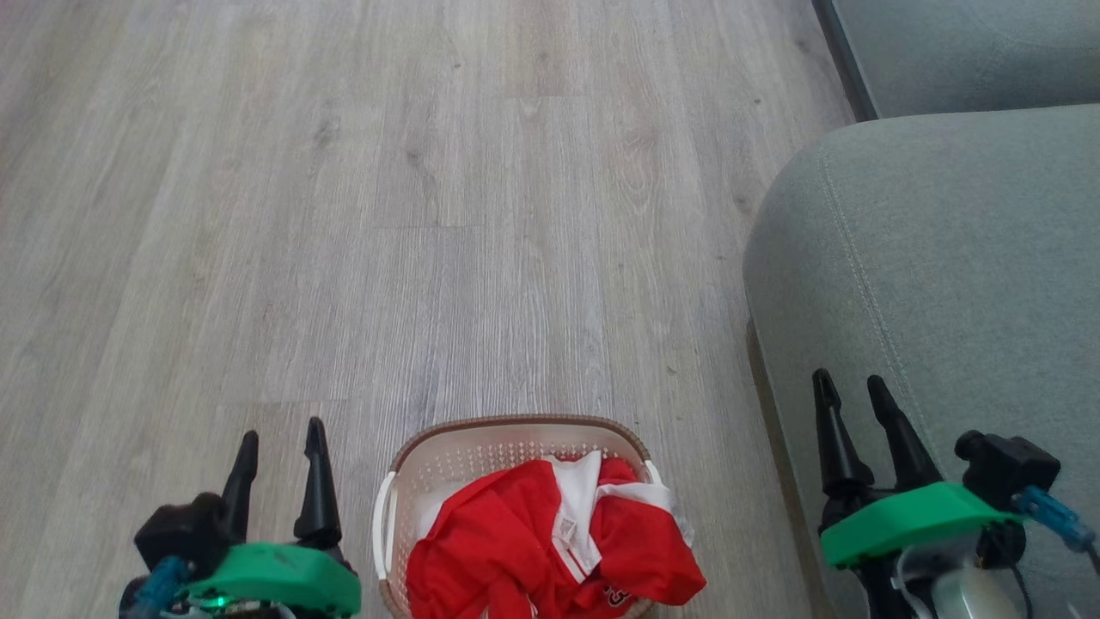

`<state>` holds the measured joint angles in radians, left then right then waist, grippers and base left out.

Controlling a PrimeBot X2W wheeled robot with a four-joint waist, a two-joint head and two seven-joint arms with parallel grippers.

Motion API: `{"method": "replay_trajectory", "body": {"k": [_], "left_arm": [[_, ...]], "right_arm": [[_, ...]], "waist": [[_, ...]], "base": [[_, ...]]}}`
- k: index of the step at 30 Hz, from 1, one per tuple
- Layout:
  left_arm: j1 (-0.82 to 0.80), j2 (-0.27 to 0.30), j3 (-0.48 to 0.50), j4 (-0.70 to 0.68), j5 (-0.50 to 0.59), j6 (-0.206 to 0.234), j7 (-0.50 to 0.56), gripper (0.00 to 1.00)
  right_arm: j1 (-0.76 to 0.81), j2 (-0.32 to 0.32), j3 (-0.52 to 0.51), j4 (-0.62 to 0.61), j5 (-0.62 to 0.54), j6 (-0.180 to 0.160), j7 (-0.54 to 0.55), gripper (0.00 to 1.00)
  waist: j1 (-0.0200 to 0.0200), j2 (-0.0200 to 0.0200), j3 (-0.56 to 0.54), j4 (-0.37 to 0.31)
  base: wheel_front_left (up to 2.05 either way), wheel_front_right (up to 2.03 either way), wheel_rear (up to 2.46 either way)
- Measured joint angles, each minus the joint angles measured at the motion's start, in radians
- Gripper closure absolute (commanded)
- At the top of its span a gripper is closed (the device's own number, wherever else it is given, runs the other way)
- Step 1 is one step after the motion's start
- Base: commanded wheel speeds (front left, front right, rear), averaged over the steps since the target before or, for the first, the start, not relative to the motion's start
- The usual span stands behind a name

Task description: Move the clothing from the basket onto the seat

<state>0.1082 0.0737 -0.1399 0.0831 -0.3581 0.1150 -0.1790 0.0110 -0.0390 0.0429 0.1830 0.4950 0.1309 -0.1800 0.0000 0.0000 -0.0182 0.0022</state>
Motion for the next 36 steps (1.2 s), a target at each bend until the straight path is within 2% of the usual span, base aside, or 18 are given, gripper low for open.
{"method": "replay_trajectory", "body": {"k": [26, 36], "left_arm": [[0.025, -0.016, 0.021, 0.013, 0.242, -0.011, -0.069, 0.0], [0.038, -0.019, 0.026, 0.029, 0.245, -0.027, -0.069, 0.0]], "right_arm": [[0.0, -0.001, 0.03, -0.005, -0.277, 0.0, -0.068, 0.0], [0.0, -0.001, 0.03, -0.003, -0.283, 0.0, -0.068, 0.0]], "waist": [[0.0, 0.0, -0.009, -0.001], [0.0, 0.0, -0.011, -0.002]], "base": [[0.0, 0.0, 0.0], [0.0, 0.0, 0.0]]}}
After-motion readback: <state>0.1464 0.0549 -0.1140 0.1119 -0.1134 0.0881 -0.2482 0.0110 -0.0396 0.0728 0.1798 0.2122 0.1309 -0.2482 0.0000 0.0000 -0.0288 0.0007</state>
